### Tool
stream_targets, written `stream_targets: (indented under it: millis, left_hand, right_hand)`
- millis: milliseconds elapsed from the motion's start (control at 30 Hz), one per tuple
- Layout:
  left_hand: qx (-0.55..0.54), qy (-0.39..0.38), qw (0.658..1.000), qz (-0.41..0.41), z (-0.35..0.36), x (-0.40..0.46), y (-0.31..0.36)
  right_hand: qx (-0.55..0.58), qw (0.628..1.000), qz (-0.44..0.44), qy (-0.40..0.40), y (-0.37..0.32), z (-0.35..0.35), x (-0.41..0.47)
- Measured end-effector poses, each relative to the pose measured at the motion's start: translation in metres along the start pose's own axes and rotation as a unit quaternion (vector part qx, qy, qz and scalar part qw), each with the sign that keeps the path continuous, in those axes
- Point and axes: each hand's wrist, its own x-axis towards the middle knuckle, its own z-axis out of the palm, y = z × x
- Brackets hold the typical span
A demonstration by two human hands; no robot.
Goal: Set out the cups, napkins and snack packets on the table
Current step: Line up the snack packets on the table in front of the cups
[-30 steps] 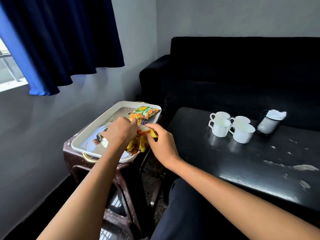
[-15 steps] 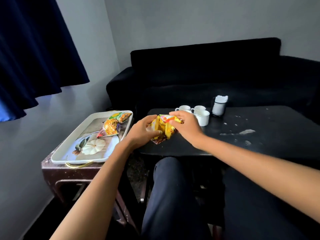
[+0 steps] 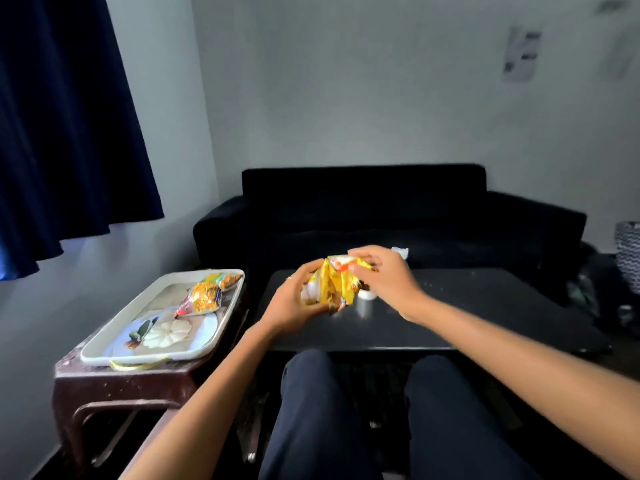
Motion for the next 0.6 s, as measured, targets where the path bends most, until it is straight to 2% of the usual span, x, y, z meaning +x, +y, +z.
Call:
stream_targets:
  millis: [167,300,600]
  left_hand:
    - [-0.003,-0.027,1.0,0.013,0.007,0.0,0.019]
    - [-0.021,-0.036,0.999,0.033,0.007,-0.001,0.037]
    - [-0.031,-0.066,0.995,0.07,0.008,-0.001,0.065]
  right_hand:
    - [0.025,0.999,0.027,-0.03,-0.004,-0.035,-0.017]
    - [0.032,0.998,0.01,-0.045,-0.011,-0.054,-0.033]
    - [0.076,0.997,-0.011,0.03,-0.024,-0.072,-0.058]
